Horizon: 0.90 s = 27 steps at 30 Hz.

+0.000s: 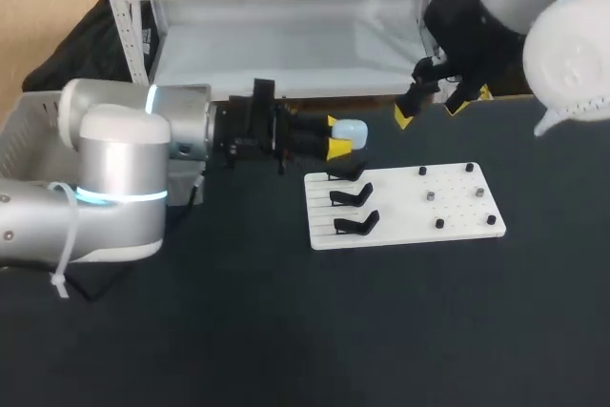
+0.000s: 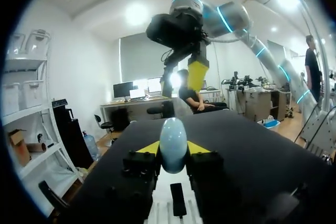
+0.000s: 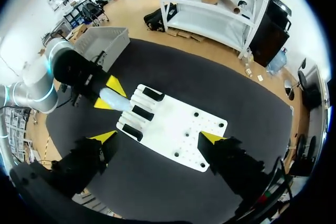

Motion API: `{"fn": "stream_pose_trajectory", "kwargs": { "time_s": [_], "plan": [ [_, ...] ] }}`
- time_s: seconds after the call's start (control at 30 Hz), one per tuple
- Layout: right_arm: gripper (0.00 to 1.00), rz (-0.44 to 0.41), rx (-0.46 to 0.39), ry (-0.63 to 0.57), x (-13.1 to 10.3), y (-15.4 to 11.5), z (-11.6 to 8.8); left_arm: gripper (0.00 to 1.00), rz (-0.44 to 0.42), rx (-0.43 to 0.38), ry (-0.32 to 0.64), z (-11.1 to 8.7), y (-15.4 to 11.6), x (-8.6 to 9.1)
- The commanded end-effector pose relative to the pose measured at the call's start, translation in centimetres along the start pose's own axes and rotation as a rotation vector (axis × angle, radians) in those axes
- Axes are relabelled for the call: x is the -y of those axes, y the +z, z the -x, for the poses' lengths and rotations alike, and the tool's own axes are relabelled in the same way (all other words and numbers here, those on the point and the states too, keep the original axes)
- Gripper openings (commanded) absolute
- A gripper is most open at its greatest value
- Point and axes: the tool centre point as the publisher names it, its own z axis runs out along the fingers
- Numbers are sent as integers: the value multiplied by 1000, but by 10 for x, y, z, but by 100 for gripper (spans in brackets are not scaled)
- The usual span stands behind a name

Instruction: Pick up each earbud case from the left stands, insert the matching earbuds, close the lid, and place the case in the box.

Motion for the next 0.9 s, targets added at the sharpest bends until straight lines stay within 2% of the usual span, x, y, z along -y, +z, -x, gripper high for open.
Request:
{"fn": "stream_pose_trajectory", "kwargs": {
  "time_s": [0.03,0.2,0.57,0.63,0.77,0.9],
  "plan": [
    [100,-11,51,2,-2,1,-5,0,77,-8,23,22,-31,11],
    [100,-11,51,2,-2,1,-5,0,147,-73,55,34,-65,6],
    [100,-11,51,2,-2,1,-5,0,330,-196,-23,9,-135,-14],
    [100,-11,51,2,-2,1,-5,0,382,-138,-72,0,-152,-20],
    [100,-11,51,2,-2,1,-5,0,470,-125,-146,-18,-183,-31],
    [100,-11,51,2,-2,1,-5,0,538,-147,-199,-36,-210,-43]
  ]
}}
